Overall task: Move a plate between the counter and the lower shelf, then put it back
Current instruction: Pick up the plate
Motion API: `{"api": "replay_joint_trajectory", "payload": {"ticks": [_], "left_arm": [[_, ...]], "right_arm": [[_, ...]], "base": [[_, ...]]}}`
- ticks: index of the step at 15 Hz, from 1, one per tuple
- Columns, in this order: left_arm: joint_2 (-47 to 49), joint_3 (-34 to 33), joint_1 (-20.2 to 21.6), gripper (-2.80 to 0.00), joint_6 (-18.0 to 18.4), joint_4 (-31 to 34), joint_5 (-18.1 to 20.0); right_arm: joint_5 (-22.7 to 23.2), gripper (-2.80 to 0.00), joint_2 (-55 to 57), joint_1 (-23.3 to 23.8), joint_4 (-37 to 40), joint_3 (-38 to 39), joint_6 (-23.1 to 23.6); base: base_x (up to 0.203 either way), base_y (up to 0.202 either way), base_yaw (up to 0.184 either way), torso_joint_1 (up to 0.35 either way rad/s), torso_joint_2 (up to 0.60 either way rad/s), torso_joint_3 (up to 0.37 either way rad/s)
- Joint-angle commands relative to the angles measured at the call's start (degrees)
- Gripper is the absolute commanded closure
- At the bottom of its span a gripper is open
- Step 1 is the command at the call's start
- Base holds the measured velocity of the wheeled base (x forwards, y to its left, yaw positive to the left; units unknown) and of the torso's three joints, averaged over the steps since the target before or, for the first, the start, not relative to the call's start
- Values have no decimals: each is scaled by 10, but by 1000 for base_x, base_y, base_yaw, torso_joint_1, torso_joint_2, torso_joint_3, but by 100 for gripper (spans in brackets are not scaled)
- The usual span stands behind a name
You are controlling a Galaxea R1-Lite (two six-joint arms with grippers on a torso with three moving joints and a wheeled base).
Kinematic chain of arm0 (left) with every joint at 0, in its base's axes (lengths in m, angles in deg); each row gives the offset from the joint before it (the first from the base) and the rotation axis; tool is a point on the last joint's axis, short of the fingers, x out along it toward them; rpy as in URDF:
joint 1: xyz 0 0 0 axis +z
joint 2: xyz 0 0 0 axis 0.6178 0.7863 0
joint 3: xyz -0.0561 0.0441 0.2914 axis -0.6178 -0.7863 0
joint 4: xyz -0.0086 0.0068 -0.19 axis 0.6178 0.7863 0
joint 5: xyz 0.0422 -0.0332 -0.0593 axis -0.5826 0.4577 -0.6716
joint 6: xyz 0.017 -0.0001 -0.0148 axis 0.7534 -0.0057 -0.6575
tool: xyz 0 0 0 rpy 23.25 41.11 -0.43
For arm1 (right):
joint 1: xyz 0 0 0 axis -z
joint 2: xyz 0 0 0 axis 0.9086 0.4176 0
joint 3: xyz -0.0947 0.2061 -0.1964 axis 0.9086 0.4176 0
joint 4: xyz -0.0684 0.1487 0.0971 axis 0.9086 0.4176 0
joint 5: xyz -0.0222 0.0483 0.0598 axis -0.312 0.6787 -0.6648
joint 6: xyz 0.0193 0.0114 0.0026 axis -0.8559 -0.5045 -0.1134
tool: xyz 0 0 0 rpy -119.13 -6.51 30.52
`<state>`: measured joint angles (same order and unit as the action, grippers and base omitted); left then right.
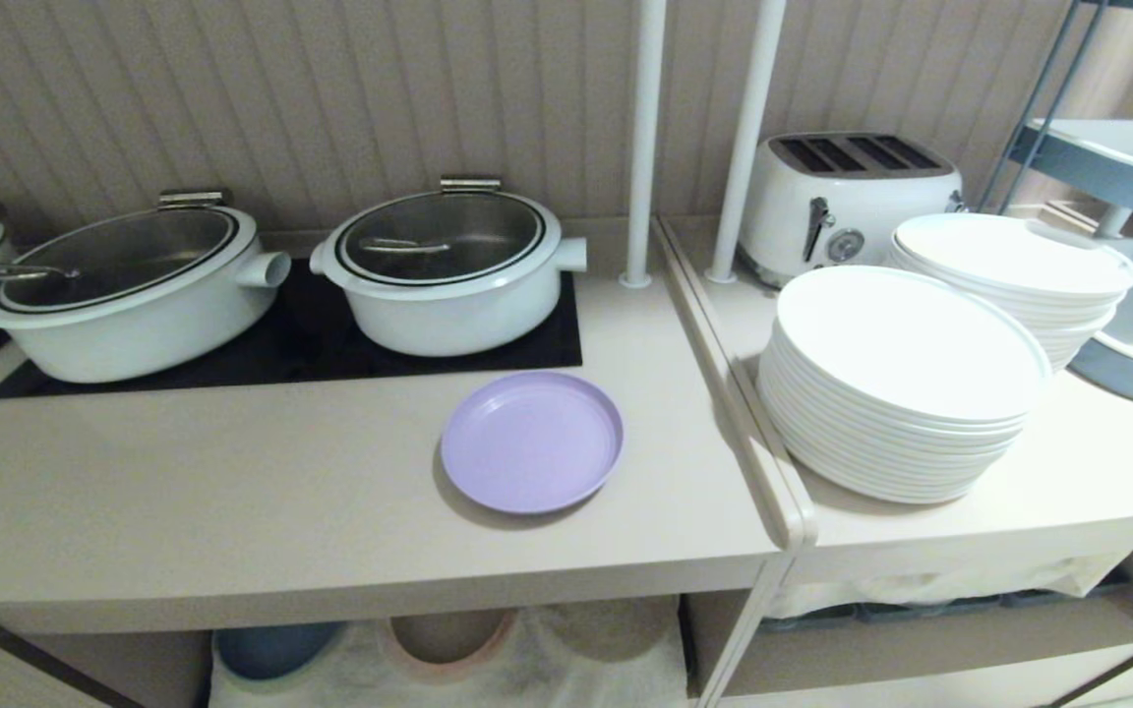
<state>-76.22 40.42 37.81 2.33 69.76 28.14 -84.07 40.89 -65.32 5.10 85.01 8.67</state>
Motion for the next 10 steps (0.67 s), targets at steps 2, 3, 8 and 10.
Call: {"api": "replay_joint_trajectory", "payload": {"ticks": [2, 3, 8, 10], "left_arm": [[0, 0, 0, 0, 1, 0, 0], [0, 0, 0, 0, 0, 0, 0], [0, 0, 0, 0, 1, 0, 0], [0, 0, 0, 0, 1, 0, 0]], "right_arm": [[0, 0, 0, 0, 0, 1, 0], [0, 0, 0, 0, 1, 1, 0], [0, 0, 0, -1, 1, 1, -1], [0, 0, 0, -1, 1, 1, -1]], "base": [[0, 0, 0, 162, -336, -173], [0, 0, 0, 166, -325, -168], [0, 0, 0, 93, -197, -97], [0, 0, 0, 0, 0, 0]]}}
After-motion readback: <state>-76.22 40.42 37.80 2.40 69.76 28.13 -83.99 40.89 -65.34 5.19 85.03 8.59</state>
